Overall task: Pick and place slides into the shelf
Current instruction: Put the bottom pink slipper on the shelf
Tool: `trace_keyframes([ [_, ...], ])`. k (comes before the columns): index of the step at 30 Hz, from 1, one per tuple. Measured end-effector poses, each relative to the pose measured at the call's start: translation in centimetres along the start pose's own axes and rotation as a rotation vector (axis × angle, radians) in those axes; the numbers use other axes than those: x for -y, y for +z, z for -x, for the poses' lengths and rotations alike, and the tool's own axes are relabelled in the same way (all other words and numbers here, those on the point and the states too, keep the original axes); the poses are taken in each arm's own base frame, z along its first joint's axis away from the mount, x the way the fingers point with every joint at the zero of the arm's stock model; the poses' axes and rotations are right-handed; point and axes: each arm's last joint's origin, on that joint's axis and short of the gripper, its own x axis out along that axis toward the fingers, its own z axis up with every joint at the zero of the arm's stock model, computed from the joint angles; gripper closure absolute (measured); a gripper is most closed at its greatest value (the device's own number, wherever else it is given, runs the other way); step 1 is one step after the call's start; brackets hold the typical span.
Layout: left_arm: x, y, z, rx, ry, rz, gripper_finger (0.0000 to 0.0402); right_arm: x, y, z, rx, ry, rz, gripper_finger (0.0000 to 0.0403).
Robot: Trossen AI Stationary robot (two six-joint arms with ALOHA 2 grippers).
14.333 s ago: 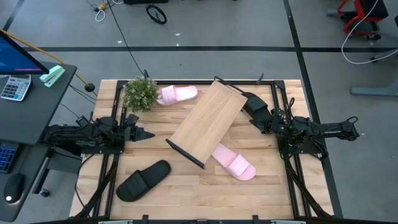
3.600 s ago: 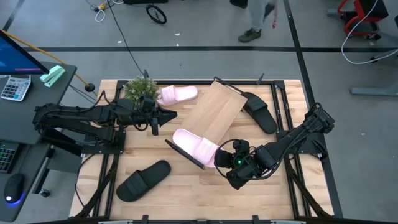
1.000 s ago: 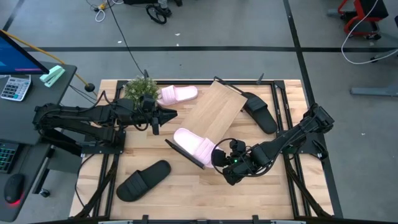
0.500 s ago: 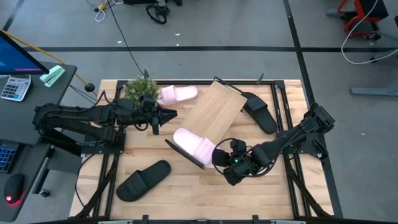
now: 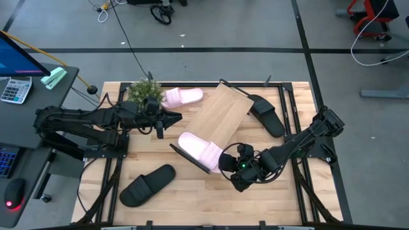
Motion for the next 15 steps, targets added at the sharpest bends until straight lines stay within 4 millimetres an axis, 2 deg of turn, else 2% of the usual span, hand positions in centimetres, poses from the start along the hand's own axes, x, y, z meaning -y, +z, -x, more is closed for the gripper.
trace_keyframes([
  [7,0.0,0.0,0.0,-0.004,0.003,-0.004,0.0313,0.0,0.2,0.2,0.011,0.009,-0.001,0.0361],
  [15,-0.1,-0.1,0.0,-0.011,0.008,-0.007,0.0321,0.2,1.1,1.4,0.026,0.003,0.017,0.0364],
])
